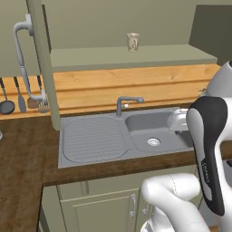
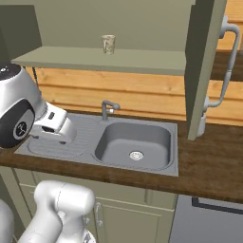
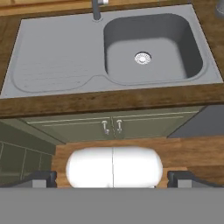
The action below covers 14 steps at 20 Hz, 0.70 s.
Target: Gather all objects into one cabinet and sort the glasses and bowls to opposite sides.
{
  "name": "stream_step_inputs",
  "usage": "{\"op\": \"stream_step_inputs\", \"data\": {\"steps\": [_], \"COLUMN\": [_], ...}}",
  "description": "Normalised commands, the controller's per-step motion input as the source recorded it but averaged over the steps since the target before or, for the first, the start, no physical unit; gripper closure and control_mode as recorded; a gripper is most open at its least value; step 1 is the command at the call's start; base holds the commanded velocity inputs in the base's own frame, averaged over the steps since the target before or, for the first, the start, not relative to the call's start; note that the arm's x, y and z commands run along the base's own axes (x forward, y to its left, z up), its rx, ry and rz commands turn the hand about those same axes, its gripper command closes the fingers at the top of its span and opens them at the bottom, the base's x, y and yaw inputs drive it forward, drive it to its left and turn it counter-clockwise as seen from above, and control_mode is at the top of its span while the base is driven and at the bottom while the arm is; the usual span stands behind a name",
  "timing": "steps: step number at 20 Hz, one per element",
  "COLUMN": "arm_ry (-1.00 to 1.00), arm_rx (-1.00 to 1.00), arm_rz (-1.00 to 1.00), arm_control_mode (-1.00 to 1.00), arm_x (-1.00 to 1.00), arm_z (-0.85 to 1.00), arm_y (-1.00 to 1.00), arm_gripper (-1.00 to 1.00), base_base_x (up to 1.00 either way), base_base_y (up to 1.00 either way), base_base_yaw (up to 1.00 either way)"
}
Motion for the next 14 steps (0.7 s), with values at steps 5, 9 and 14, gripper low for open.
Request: {"op": "stream_step_inputs", "data": {"steps": [5,9,14], "arm_ry": [-0.11,-0.39,-0.41], "arm_rx": [0.0,0.0,0.0], "arm_rz": [0.0,0.0,0.0], "arm_control_mode": [-1.0,-1.0,-1.0], "arm_x": [0.0,-0.05,0.0], "arm_z": [0.04,0.4,0.42], "arm_y": [-0.01,-0.02,-0.05], "arm_gripper": [-1.0,-1.0,-1.0], "base_base_x": [0.0,0.0,0.0], "base_base_y": [-0.01,0.0,0.0], "base_base_yaw": [0.0,0.0,0.0]}}
